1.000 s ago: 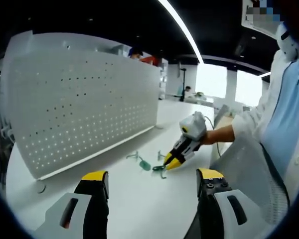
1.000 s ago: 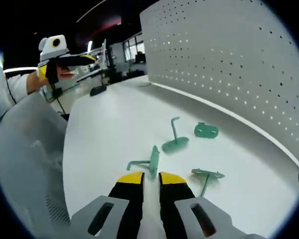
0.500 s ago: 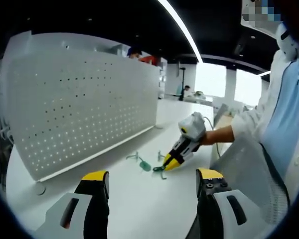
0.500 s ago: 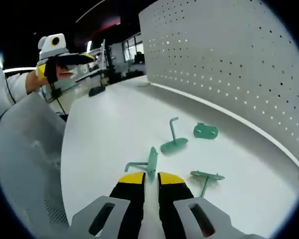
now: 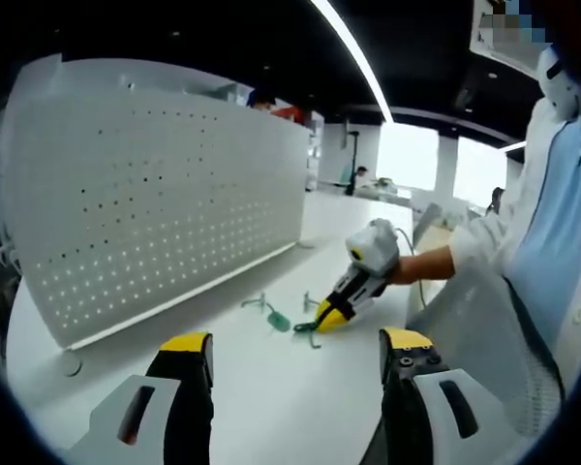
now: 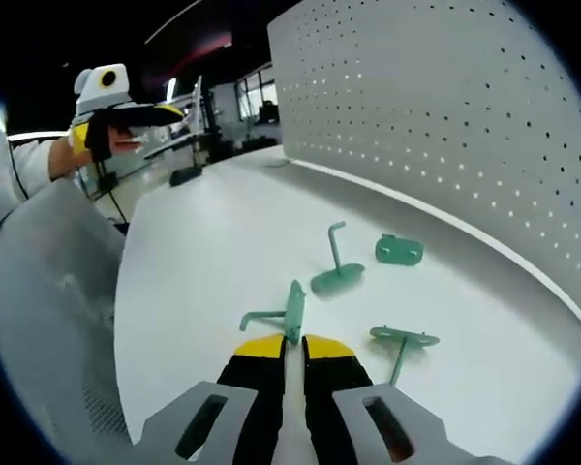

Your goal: Insert the hook assembly into the mounting plate slot until the hook locks in place.

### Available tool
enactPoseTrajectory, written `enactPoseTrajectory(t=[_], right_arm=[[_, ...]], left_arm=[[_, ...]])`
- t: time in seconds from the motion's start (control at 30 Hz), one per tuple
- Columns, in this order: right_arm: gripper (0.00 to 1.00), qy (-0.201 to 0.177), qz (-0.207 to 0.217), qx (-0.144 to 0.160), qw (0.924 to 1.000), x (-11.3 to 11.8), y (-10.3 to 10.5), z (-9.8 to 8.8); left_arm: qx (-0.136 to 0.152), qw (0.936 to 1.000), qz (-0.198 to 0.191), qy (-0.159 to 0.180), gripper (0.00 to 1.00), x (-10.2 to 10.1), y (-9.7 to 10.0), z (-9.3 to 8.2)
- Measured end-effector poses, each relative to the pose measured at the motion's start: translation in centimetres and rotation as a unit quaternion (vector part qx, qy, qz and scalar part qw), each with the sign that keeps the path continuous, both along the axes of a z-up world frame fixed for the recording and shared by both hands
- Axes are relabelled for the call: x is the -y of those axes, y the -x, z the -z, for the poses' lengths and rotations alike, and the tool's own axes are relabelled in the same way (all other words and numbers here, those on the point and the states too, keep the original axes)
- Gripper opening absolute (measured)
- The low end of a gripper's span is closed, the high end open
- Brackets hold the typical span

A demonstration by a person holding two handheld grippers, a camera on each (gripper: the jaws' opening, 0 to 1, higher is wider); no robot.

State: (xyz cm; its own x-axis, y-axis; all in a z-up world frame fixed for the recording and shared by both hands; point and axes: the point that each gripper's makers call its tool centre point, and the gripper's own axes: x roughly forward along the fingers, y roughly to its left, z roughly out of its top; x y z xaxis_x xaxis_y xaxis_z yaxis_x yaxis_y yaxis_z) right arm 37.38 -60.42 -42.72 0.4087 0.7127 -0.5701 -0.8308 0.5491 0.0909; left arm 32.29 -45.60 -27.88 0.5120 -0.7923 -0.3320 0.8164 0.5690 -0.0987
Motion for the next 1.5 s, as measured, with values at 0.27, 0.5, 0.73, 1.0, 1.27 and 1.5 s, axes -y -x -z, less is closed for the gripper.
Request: enactPoseTrajectory(t=[0.27,0.5,0.73,1.0,1.27,1.5], right_arm=[[0.02,0.0,0.003,0.01,0.9999,-0.1,-0.2,-0.1],[0.01,0.0,0.003,0.015,0.9999,0.0,-0.3,-0.5],[0.01,-0.001,0.005,0.023,0.9997,0.0,-0.4,-1.0],[0.02,0.0,0.006,0.03,0.9995,-0.1,-0.6,-1.7],[0.01,-0.001,0.008,0.033,0.9994,-0.2,-0.8,-2.4],[0.0,0.003,0.012,0.034,0.9993,-0.3,-1.1,-3.1]], left_arm=[[-0.002,1.0,0.002,0.0,0.71,-0.1,0.0,0.0],[-0.004,1.0,0.006,0.001,0.7,0.3,0.1,0.0],[-0.003,1.0,0.007,0.002,0.7,0.4,0.2,-0.1],[-0.002,1.0,0.007,0.003,0.7,0.4,0.4,0.0],[-0.002,0.9999,0.011,0.004,0.7,0.7,0.5,0.0],[-0.002,0.9999,0.015,0.004,0.7,1.0,0.7,0.0]])
